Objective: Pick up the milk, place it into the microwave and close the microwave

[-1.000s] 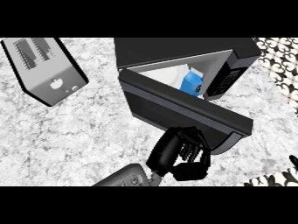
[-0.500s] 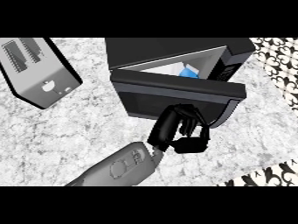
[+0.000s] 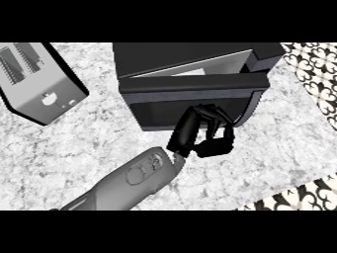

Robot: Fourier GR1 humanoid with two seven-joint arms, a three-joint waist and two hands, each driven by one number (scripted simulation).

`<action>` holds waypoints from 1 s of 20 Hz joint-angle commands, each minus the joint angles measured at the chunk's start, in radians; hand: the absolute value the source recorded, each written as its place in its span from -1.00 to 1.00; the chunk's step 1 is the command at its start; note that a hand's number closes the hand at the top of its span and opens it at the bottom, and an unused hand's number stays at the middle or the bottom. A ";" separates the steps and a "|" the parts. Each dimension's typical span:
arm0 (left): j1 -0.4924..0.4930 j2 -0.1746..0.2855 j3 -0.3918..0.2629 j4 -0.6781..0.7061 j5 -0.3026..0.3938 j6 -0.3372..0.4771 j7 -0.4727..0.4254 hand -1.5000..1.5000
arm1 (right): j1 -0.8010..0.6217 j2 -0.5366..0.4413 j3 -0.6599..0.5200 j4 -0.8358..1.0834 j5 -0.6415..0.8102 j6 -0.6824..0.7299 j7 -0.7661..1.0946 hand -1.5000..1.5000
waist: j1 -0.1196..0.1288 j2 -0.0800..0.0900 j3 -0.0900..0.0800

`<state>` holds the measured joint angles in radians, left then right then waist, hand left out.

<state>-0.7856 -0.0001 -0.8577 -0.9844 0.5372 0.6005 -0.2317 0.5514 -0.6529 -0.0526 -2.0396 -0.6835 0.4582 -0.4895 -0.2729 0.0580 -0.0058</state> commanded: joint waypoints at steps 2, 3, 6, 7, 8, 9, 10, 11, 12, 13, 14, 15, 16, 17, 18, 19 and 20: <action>-0.068 0.000 0.055 0.077 0.076 -0.008 -0.041 1.00 | -0.009 -0.011 -0.022 -0.011 -0.032 0.001 0.006 -1.00 | -0.018 0.015 0.000; -0.088 0.000 0.072 0.080 0.100 -0.008 -0.030 1.00 | -0.005 -0.009 -0.020 -0.007 -0.040 0.006 0.006 -1.00 | -0.022 0.013 0.002; -0.112 0.000 0.090 0.107 0.144 0.014 -0.023 1.00 | -0.011 -0.025 -0.027 -0.024 -0.053 0.012 0.017 -1.00 | -0.023 0.012 0.002; -0.096 0.000 0.099 0.123 0.155 0.006 -0.047 1.00 | -0.002 -0.023 -0.025 -0.032 -0.066 0.010 0.021 -1.00 | -0.024 0.017 0.000; -0.099 0.000 0.103 0.138 0.160 0.000 -0.059 1.00 | -0.013 -0.033 -0.033 -0.042 -0.066 0.016 0.021 -1.00 | -0.016 0.018 0.000; -0.123 0.000 0.085 0.140 0.159 0.025 -0.053 1.00 | -0.013 -0.028 -0.024 -0.038 -0.071 0.015 0.024 -1.00 | -0.028 0.016 0.003; -0.124 0.000 0.086 0.160 0.161 0.023 -0.064 1.00 | -0.005 -0.044 -0.031 -0.048 -0.073 0.026 0.030 -1.00 | -0.028 0.014 0.002; -0.128 0.000 0.095 0.155 0.170 0.037 -0.081 1.00 | -0.014 -0.048 -0.025 -0.047 -0.075 0.037 0.029 -1.00 | -0.028 0.019 0.002; -0.131 0.000 0.098 0.152 0.176 0.041 -0.107 1.00 | -0.016 -0.047 -0.016 -0.059 -0.077 0.039 0.033 -1.00 | -0.023 0.018 0.001; -0.130 0.000 0.100 0.160 0.186 0.038 -0.120 1.00 | -0.003 -0.056 -0.025 -0.057 -0.075 0.053 0.031 -1.00 | -0.028 0.012 0.001; -0.139 0.000 0.110 0.171 0.193 0.043 -0.123 1.00 | -0.009 -0.046 -0.019 -0.077 -0.086 0.042 0.030 -1.00 | -0.028 0.015 0.000; -0.131 0.000 0.099 0.170 0.201 0.047 -0.138 1.00 | -0.010 -0.061 -0.031 -0.064 -0.087 0.054 0.033 -1.00 | -0.033 0.020 0.001; -0.136 0.000 0.092 0.172 0.209 0.043 -0.142 1.00 | -0.014 -0.060 -0.019 -0.065 -0.085 0.064 0.031 -1.00 | -0.036 0.023 0.002; -0.144 0.000 0.099 0.185 0.212 0.049 -0.148 1.00 | -0.014 -0.068 -0.024 -0.072 -0.089 0.067 0.035 -1.00 | -0.034 0.023 0.002; -0.137 0.000 0.092 0.192 0.214 0.050 -0.163 1.00 | -0.010 -0.066 -0.022 -0.084 -0.097 0.068 0.035 -1.00 | -0.040 0.022 0.001; -0.143 0.000 0.102 0.200 0.222 0.048 -0.166 1.00 | -0.007 -0.071 -0.019 -0.101 -0.095 0.071 0.039 -1.00 | -0.046 0.024 -0.001; -0.143 0.000 0.093 0.199 0.232 0.048 -0.170 1.00 | -0.013 -0.070 -0.018 -0.095 -0.099 0.077 0.035 -1.00 | -0.043 0.024 0.002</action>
<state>-0.8732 -0.0007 -0.8192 -0.8590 0.7447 0.6388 -0.3750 0.5408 -0.7146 -0.0739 -2.1176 -0.7722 0.5192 -0.4563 -0.3087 0.0736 -0.0042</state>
